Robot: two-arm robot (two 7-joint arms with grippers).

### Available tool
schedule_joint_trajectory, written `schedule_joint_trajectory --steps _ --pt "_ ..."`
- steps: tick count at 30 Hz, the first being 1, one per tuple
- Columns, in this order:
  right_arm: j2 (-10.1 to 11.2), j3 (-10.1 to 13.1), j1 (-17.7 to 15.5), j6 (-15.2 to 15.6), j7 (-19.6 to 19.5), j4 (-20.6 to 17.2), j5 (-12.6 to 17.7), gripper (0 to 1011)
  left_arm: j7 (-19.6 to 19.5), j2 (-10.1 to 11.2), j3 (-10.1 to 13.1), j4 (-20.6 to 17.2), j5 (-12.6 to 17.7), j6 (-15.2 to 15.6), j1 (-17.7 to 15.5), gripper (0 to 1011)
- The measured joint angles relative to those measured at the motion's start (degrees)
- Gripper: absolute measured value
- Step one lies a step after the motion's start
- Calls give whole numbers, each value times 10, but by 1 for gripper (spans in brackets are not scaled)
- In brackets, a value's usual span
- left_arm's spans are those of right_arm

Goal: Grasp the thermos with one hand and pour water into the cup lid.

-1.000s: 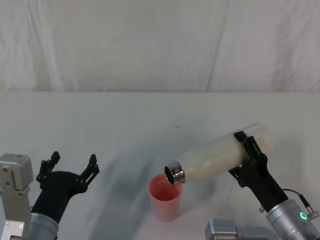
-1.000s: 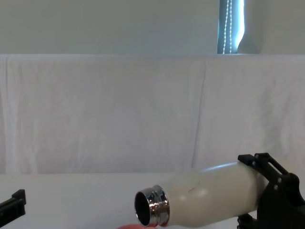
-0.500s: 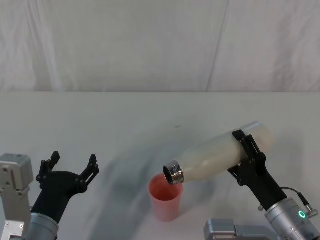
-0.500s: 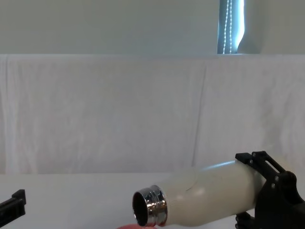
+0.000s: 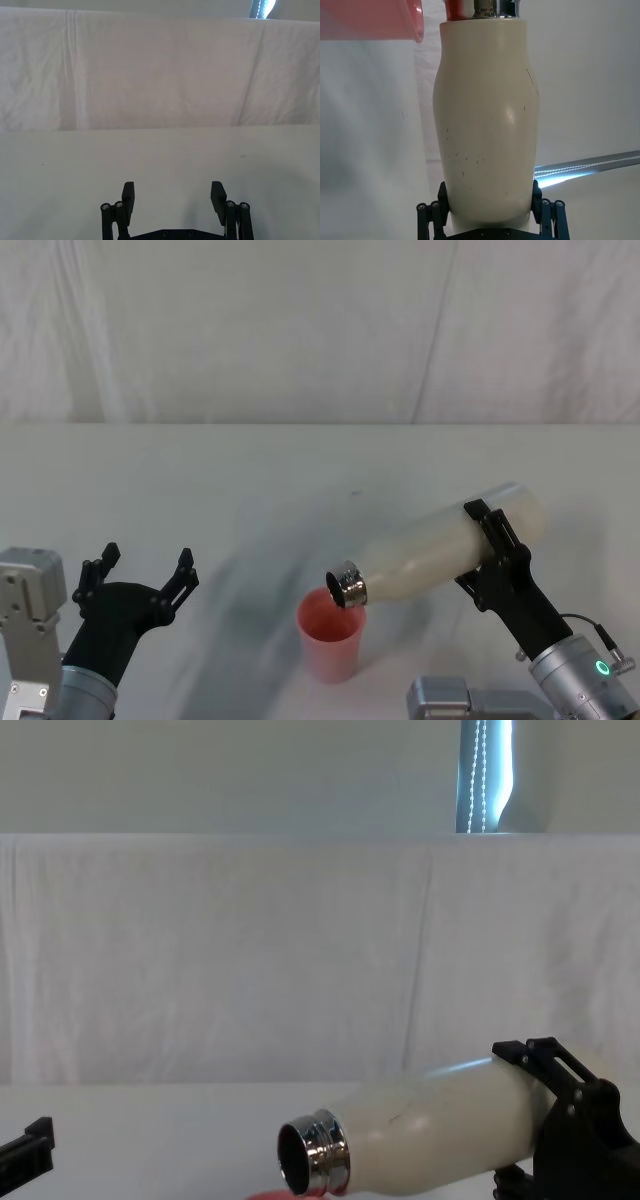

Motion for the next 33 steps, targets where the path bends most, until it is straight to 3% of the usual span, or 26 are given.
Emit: schedule_joint_trajectory --steps 33 --pt "3 -2 1 2 -5 4 -4 960 0 0 0 0 0 0 0 1001"
